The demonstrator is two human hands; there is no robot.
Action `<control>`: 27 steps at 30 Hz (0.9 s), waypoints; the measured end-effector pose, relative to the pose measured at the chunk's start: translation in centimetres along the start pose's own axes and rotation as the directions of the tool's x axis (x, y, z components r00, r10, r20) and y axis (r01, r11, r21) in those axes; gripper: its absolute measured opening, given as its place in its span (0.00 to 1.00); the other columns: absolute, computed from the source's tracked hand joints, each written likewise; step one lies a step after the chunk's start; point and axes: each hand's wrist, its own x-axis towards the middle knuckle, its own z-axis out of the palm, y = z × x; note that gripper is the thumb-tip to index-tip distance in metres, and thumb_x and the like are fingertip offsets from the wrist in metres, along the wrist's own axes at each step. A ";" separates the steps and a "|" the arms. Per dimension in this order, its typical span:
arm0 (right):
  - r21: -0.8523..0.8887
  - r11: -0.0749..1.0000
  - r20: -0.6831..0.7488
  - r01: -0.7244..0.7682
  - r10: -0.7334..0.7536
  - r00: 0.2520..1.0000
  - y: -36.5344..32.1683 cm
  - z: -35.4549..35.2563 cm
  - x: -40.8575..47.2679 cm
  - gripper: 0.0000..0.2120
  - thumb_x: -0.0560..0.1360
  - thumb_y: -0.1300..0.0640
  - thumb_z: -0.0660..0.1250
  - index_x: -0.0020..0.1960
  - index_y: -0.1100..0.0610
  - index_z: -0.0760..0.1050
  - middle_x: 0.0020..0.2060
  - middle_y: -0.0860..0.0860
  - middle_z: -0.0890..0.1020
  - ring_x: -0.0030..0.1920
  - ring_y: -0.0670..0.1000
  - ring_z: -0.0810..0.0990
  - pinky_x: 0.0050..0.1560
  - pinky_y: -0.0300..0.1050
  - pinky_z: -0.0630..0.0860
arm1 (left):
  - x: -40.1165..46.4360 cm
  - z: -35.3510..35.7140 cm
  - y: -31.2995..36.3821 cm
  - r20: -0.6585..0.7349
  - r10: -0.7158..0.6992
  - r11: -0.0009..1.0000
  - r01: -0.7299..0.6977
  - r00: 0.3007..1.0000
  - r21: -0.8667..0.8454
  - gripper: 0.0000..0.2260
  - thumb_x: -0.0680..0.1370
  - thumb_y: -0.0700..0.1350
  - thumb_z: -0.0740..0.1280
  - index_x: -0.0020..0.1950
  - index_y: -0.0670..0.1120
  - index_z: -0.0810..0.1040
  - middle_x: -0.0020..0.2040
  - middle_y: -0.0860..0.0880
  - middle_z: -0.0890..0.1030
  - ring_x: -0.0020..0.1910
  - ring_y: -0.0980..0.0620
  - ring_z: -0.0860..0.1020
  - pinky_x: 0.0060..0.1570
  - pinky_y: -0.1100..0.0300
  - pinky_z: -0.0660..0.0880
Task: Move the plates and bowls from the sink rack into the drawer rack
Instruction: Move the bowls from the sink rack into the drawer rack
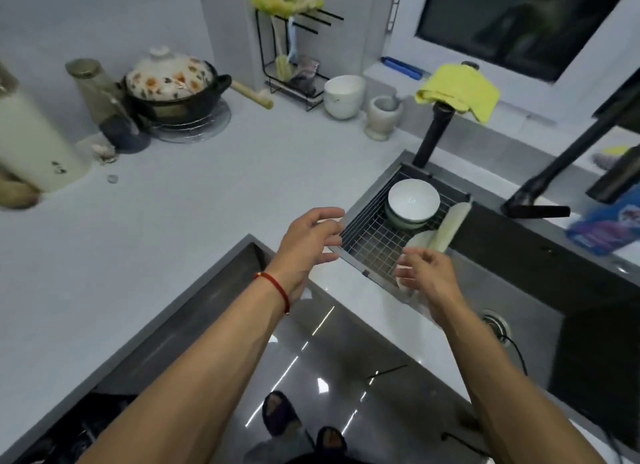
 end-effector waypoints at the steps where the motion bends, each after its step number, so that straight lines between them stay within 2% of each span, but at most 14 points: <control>1: -0.015 1.000 -0.047 -0.006 0.005 0.999 -0.1 -0.4 1.2 0.04 0.82 0.60 0.65 0.55 0.56 0.78 0.51 0.57 0.84 0.46 0.56 0.84 0.45 0.48 0.82 | 1.3 0.2 0.2 0.028 0.004 1.000 -0.005 1.000 0.023 0.11 0.79 0.45 0.66 0.60 0.52 0.82 0.58 0.45 0.83 0.56 0.50 0.81 0.56 0.50 0.81; 6: -0.102 0.993 -0.174 -0.067 0.049 0.984 0.0 -2.2 7.3 0.11 0.83 0.60 0.65 0.64 0.61 0.75 0.50 0.57 0.82 0.45 0.56 0.84 0.53 0.58 0.84 | 6.8 1.3 1.0 0.110 -0.015 0.993 0.002 0.994 0.117 0.11 0.79 0.46 0.68 0.60 0.55 0.80 0.57 0.49 0.81 0.57 0.52 0.80 0.49 0.58 0.80; 10: -0.190 0.978 -0.216 -0.090 0.048 0.975 -0.7 -2.5 13.5 0.17 0.82 0.60 0.66 0.70 0.60 0.73 0.43 0.51 0.80 0.41 0.55 0.84 0.50 0.57 0.86 | 9.9 2.0 1.6 0.098 -0.050 0.989 0.036 0.994 0.145 0.10 0.79 0.46 0.68 0.60 0.55 0.81 0.57 0.51 0.81 0.57 0.52 0.80 0.53 0.55 0.81; 12: -0.255 0.962 -0.217 -0.099 0.043 0.975 -1.5 -2.3 17.1 0.22 0.81 0.58 0.66 0.74 0.58 0.69 0.44 0.53 0.82 0.41 0.55 0.84 0.49 0.57 0.86 | 11.2 2.3 1.7 0.060 -0.056 0.987 0.046 0.997 0.157 0.10 0.79 0.47 0.68 0.60 0.56 0.81 0.57 0.51 0.82 0.57 0.52 0.81 0.55 0.54 0.81; 14: -0.319 0.938 -0.205 -0.134 0.070 0.976 -2.2 -2.0 20.6 0.25 0.81 0.58 0.65 0.77 0.57 0.65 0.55 0.61 0.83 0.48 0.61 0.85 0.53 0.62 0.85 | 12.3 2.5 1.6 -0.006 -0.076 0.985 0.076 0.997 0.155 0.10 0.79 0.47 0.68 0.60 0.56 0.81 0.57 0.50 0.82 0.57 0.51 0.81 0.54 0.54 0.81; 15: -0.347 0.926 -0.204 -0.149 0.081 0.976 -2.3 -1.9 22.2 0.26 0.81 0.59 0.64 0.77 0.58 0.64 0.62 0.63 0.81 0.56 0.64 0.83 0.57 0.63 0.83 | 12.6 2.7 1.4 -0.040 -0.087 0.984 0.093 0.995 0.150 0.10 0.79 0.47 0.69 0.60 0.56 0.81 0.57 0.50 0.82 0.57 0.51 0.81 0.53 0.55 0.81; 17: -0.412 0.896 -0.216 -0.168 0.083 0.973 -2.3 -1.8 25.1 0.26 0.80 0.61 0.63 0.77 0.61 0.63 0.69 0.64 0.76 0.65 0.67 0.78 0.64 0.63 0.80 | 13.1 3.1 0.9 -0.098 -0.113 0.983 0.125 0.989 0.136 0.10 0.79 0.47 0.69 0.59 0.55 0.81 0.57 0.49 0.83 0.56 0.50 0.81 0.52 0.55 0.81; 22: -0.451 0.876 -0.258 -0.168 0.052 0.965 -1.2 -1.7 28.0 0.28 0.77 0.67 0.67 0.76 0.59 0.67 0.71 0.63 0.74 0.68 0.66 0.76 0.69 0.60 0.76 | 13.4 3.9 -0.2 -0.193 -0.166 0.979 0.185 0.967 0.084 0.10 0.79 0.45 0.69 0.60 0.53 0.81 0.57 0.47 0.83 0.56 0.49 0.81 0.56 0.53 0.81; 25: -0.397 0.914 -0.250 -0.083 -0.021 0.968 -0.7 -2.0 27.6 0.27 0.77 0.69 0.63 0.76 0.57 0.69 0.71 0.60 0.74 0.70 0.64 0.75 0.71 0.62 0.74 | 12.9 4.4 -0.7 -0.227 -0.193 0.975 0.212 0.955 0.062 0.11 0.80 0.44 0.68 0.61 0.53 0.81 0.57 0.47 0.83 0.57 0.49 0.81 0.57 0.54 0.81; 27: -0.368 0.930 -0.222 -0.004 -0.084 0.971 -1.0 -2.7 26.6 0.27 0.78 0.69 0.62 0.76 0.57 0.68 0.72 0.59 0.74 0.72 0.62 0.74 0.72 0.63 0.74 | 12.4 4.4 -1.1 -0.242 -0.198 0.975 0.215 0.950 0.047 0.11 0.80 0.44 0.68 0.61 0.54 0.81 0.57 0.48 0.83 0.57 0.51 0.81 0.54 0.57 0.80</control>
